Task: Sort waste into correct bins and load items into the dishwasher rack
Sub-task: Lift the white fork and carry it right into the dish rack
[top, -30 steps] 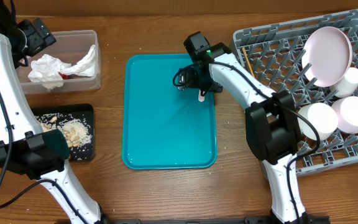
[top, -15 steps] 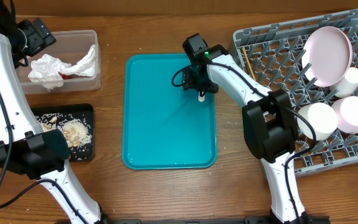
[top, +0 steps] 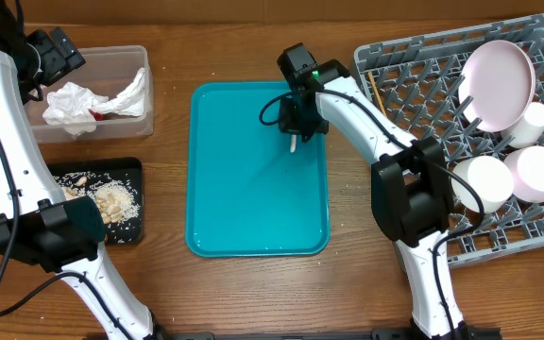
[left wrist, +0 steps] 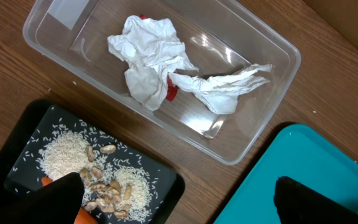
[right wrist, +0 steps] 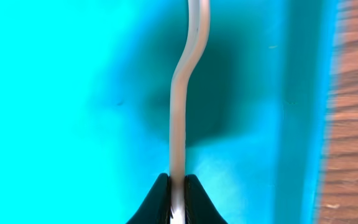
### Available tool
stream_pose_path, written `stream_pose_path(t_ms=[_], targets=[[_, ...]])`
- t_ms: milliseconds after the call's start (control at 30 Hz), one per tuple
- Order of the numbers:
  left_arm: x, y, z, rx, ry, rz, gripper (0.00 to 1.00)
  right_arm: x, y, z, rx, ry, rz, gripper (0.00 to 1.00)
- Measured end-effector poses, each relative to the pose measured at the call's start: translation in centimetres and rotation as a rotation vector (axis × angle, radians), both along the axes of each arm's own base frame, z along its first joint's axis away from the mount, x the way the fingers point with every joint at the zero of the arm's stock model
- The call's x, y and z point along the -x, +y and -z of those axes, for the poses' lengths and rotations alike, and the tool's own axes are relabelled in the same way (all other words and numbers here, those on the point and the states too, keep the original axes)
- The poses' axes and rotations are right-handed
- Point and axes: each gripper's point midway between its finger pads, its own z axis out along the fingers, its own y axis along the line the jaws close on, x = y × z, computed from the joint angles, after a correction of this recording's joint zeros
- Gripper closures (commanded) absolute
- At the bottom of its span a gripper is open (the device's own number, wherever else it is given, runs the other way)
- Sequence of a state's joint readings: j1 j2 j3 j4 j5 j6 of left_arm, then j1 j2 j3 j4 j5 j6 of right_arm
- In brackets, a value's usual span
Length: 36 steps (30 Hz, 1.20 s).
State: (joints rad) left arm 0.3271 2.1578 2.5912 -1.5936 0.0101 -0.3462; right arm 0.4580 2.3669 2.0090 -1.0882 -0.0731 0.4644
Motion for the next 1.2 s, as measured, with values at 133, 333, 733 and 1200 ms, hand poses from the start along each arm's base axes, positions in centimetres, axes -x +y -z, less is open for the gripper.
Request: stream_pose_path(t_ms=[133, 333, 733, 1200], targets=[[0.0, 0.0, 0.0, 0.0, 0.0, 0.0, 0.0, 1.7, 0.1, -0.5, -0.061, 0.121, -0.034, 0.96], [0.0, 0.0, 0.0, 0.0, 0.0, 0.0, 0.0, 0.4, -2.7, -7.1, -0.156, 0.118, -0.061, 0.96], [0.0, 0.0, 0.0, 0.0, 0.0, 0.0, 0.0, -2.2, -19.4, -18.1, -0.152, -0.15, -0.076, 0.96], [0.0, 0.0, 0.0, 0.0, 0.0, 0.0, 0.0, -1.9, -19.7, -9.1, -0.134, -0.059, -0.239, 0.46]])
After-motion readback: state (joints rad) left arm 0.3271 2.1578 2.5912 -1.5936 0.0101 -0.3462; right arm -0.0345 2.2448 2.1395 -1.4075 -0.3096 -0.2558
